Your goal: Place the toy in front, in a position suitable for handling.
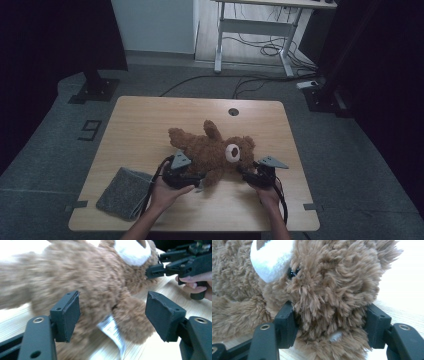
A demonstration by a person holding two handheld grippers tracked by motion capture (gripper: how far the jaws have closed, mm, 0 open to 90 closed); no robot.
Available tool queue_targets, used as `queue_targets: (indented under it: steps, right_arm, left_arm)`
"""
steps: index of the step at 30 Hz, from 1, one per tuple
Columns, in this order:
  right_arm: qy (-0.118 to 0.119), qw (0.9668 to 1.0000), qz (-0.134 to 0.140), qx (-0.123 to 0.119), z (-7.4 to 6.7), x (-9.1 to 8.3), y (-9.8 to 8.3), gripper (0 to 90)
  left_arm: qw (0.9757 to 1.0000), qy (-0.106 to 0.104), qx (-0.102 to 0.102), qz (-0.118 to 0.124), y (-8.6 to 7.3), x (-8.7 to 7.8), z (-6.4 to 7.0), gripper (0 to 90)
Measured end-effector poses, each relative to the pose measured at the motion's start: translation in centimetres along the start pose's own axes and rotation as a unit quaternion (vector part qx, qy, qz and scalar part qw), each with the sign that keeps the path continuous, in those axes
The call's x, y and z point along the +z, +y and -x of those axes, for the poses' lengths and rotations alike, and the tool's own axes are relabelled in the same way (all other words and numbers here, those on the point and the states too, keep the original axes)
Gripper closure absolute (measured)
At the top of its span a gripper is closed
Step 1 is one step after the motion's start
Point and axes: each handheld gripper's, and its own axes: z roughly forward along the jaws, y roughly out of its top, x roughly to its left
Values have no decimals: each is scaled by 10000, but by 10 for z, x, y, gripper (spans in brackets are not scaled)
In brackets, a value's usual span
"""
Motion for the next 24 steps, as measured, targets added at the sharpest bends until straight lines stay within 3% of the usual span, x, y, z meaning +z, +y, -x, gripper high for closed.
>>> queue_targets:
  steps: [7,13,18,24]
  right_arm:
    - [23,10000,-36,20,-2,-2,-1,324]
    - [87,10000,-21,9,-5,-5,-3,308]
    - [126,9999,-19,42,-5,-7,-5,302]
    - [95,9999,-19,35,-8,-8,-8,295]
  left_arm:
    - [9993,262,-172,193,-13,-43,-24,249]
    - [9971,647,-266,284,-29,-73,-40,241]
    - [9954,852,-390,181,-46,-84,-49,241]
    - [9935,1023,-483,-114,-66,-92,-54,239]
